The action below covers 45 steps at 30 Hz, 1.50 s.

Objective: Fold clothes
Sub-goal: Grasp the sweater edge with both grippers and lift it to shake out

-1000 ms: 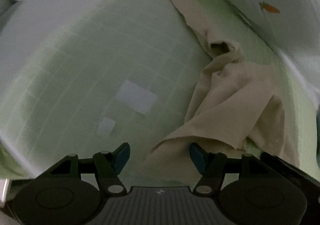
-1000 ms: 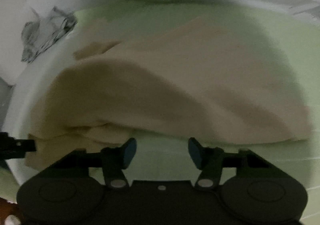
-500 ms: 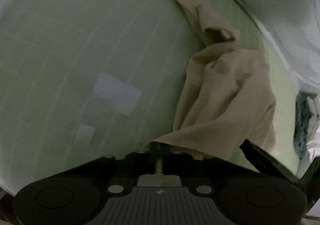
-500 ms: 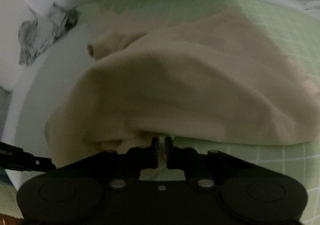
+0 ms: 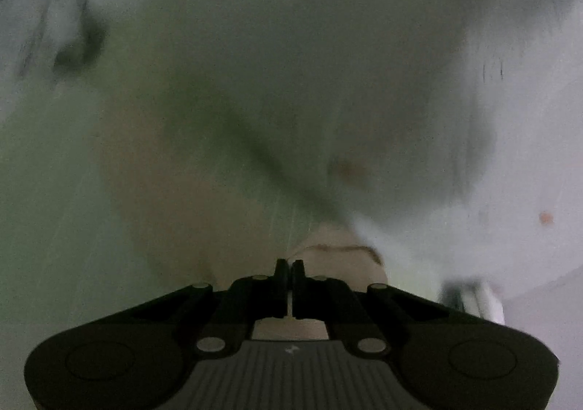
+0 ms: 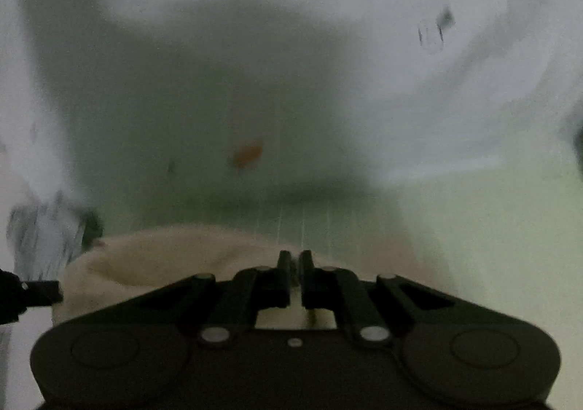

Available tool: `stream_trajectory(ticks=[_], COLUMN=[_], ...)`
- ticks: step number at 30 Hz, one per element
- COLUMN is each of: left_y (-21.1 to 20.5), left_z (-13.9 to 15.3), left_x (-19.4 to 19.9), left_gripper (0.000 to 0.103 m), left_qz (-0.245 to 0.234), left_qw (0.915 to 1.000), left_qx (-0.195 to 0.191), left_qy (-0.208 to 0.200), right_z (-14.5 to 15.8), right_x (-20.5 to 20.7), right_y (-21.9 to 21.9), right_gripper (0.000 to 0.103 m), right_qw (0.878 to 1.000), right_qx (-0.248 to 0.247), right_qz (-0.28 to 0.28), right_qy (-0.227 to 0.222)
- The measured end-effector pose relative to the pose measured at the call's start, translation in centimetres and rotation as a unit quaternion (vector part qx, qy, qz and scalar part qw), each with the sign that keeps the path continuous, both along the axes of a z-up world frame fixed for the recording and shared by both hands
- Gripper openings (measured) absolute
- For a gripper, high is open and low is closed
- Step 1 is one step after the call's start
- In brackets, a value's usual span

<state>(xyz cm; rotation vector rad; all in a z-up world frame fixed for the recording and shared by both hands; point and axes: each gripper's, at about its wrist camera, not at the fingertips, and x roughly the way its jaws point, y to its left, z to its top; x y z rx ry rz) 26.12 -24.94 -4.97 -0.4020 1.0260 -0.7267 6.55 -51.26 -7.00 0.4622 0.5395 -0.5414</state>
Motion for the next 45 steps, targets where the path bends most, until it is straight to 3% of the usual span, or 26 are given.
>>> stream_trajectory(ticks=[2, 3, 4, 5, 7, 9, 11, 16, 18, 20, 24, 25, 27, 28, 29, 30, 34, 37, 45], left_y=[-1.5, -2.1, -2.5, -2.5, -2.6, -2.4, -2.9, -5.7, -6.3, -7.0, -8.8, -9.2, -9.8, -10.1, -10.3, -10.5, -9.0, -7.0, 2.1], left_z=[0.7, 0.9, 0.9, 0.5, -0.5, -1.9, -3.7, -6.6, -7.8, -8.8, -10.5, -10.8, -11.4, -11.5, -11.6, -11.8, -11.1, -9.7, -4.8], left_x=[2.5, 3.4, 4.0, 3.8, 3.4, 2.6, 1.7, -0.1, 0.4, 0.9, 2.2, 2.5, 2.6, 2.5, 2.4, 2.3, 2.0, 0.5, -6.1], left_gripper=[0.003, 0.013, 0.025, 0.03, 0.043, 0.045, 0.046, 0.058, 0.059, 0.062, 0.065, 0.065, 0.061, 0.04, 0.023, 0.004, 0.004, 0.003, 0.003], left_qz=[0.049, 0.067, 0.071, 0.07, 0.066, 0.05, 0.026, -0.03, -0.043, -0.055, -0.078, -0.082, -0.093, -0.095, -0.096, -0.098, -0.078, -0.054, 0.021], left_qw=[0.9983, 0.9967, 0.9957, 0.9957, 0.9955, 0.996, 0.9954, 0.9823, 0.9814, 0.9819, 0.9825, 0.9825, 0.9825, 0.9807, 0.9787, 0.9767, 0.9806, 0.9782, 0.9775], left_qx=[0.02, 0.033, 0.043, 0.046, 0.052, 0.066, 0.09, 0.178, 0.181, 0.177, 0.168, 0.166, 0.161, 0.171, 0.181, 0.191, 0.179, 0.201, 0.208], left_qy=[-0.023, -0.032, -0.039, -0.041, -0.044, -0.033, -0.018, -0.049, -0.048, -0.041, -0.024, -0.02, -0.009, -0.008, -0.008, -0.008, 0.008, -0.003, -0.028], right_z=[0.9, 1.0, 1.1, 1.0, 0.3, -1.4, -3.6, -8.3, -9.1, -9.9, -11.5, -11.9, -12.1, -12.1, -11.8, -11.5, -9.9, -8.3, -4.6], right_x=[2.4, 3.3, 3.8, 3.8, 3.2, 2.3, 1.4, 1.8, 2.7, 3.9, 5.9, 6.1, 6.1, 5.8, 5.4, 4.9, 2.2, -0.7, -12.7], right_y=[-2.7, -3.4, -3.8, -3.9, -3.6, -3.1, -2.7, -1.4, -0.7, 0.0, 0.7, 0.8, 0.8, 0.7, 1.0, 1.2, 1.8, 2.4, 4.3], right_gripper=[0.011, 0.019, 0.038, 0.047, 0.046, 0.047, 0.046, 0.047, 0.048, 0.056, 0.057, 0.056, 0.035, 0.016, 0.008, 0.006, 0.005, 0.005, 0.005], right_qw=[1.0, 0.999, 0.997, 0.996, 0.995, 0.996, 0.997, 0.994, 0.993, 0.992, 0.989, 0.989, 0.989, 0.989, 0.99, 0.991, 0.994, 0.996, 0.998], right_qx=[0.001, -0.01, -0.023, -0.041, -0.058, -0.044, -0.01, 0.088, 0.106, 0.117, 0.135, 0.139, 0.145, 0.143, 0.135, 0.126, 0.109, 0.081, 0.004], right_qz=[-0.027, -0.052, -0.07, -0.078, -0.082, -0.076, -0.066, -0.045, -0.027, -0.016, -0.015, -0.017, -0.014, -0.01, -0.007, -0.005, -0.001, -0.003, -0.057], right_qy=[-0.014, -0.012, -0.009, -0.007, -0.003, 0.012, 0.033, 0.05, 0.045, 0.045, 0.051, 0.05, 0.039, 0.035, 0.034, 0.033, 0.024, 0.027, 0.036])
